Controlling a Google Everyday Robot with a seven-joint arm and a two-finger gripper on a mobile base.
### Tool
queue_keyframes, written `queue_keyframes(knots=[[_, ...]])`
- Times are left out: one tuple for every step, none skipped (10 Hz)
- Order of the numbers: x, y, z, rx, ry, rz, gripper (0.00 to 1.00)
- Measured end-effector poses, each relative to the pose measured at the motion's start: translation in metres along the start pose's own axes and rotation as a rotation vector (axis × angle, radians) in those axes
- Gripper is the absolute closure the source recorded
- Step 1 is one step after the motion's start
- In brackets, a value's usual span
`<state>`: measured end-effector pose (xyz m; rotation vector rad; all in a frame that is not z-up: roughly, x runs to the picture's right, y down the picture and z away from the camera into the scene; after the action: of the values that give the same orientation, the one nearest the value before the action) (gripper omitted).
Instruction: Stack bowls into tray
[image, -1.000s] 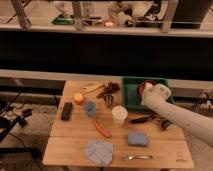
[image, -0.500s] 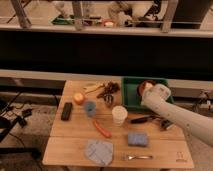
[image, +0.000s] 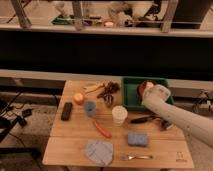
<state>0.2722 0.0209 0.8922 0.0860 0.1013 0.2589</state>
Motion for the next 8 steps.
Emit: queue_keyframes(knots=[[-0.001, -0.007, -0.006, 0.025, 0.001, 0.001, 0.20], [-0.001, -0.013, -0.011, 0.049, 0.001, 0.000, 0.20], [-0.002, -0.017, -0.015, 0.068, 0.000, -0.003, 0.20], [-0.003, -0.021, -0.020, 0.091, -0.003, -0.006, 0.20], [-0.003, -0.025, -0.025, 0.117, -0.005, -0.011, 0.20], [-0.005, -0.030, -0.030, 0.138, -0.008, -0.014, 0.20], [-0.004, -0.034, -0.035, 0.156, -0.010, -0.013, 0.20], [-0.005, -0.042, -0.044, 0.174, -0.016, -0.009, 0.20]])
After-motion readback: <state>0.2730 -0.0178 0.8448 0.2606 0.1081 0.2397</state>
